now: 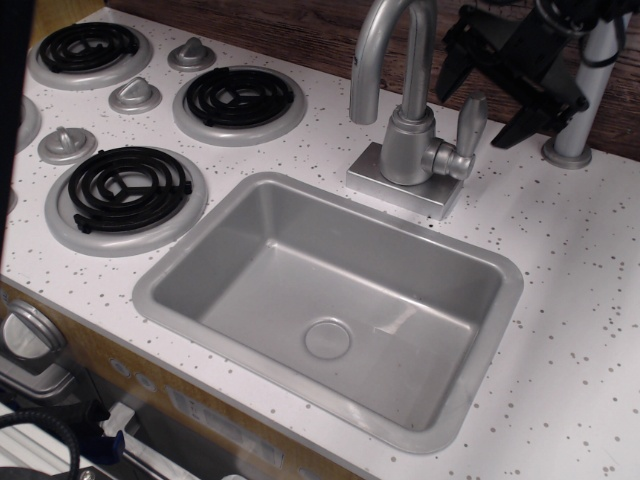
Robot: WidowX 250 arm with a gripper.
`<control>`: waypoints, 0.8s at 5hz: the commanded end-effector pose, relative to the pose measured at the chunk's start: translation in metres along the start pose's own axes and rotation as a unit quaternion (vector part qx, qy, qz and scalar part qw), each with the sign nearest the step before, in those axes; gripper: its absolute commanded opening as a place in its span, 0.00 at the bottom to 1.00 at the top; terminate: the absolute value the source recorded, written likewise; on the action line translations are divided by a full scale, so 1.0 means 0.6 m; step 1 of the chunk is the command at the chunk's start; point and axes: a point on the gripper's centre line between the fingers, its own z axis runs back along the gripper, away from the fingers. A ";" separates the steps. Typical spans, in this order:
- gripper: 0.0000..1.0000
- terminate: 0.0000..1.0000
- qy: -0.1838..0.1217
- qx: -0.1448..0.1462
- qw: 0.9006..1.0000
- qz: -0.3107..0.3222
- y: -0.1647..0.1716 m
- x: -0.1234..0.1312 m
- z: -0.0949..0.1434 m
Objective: Lever vertical to front
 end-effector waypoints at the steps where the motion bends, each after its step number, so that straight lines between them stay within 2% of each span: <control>1: 1.00 0.00 -0.013 -0.024 1.000 0.005 0.030 0.031 0.013; 2: 1.00 0.00 -0.015 -0.036 0.999 0.011 0.033 0.032 -0.001; 3: 0.00 0.00 -0.004 -0.044 0.999 0.013 0.034 0.031 -0.010; 4: 0.00 0.00 0.001 -0.047 0.999 0.024 0.028 0.023 -0.012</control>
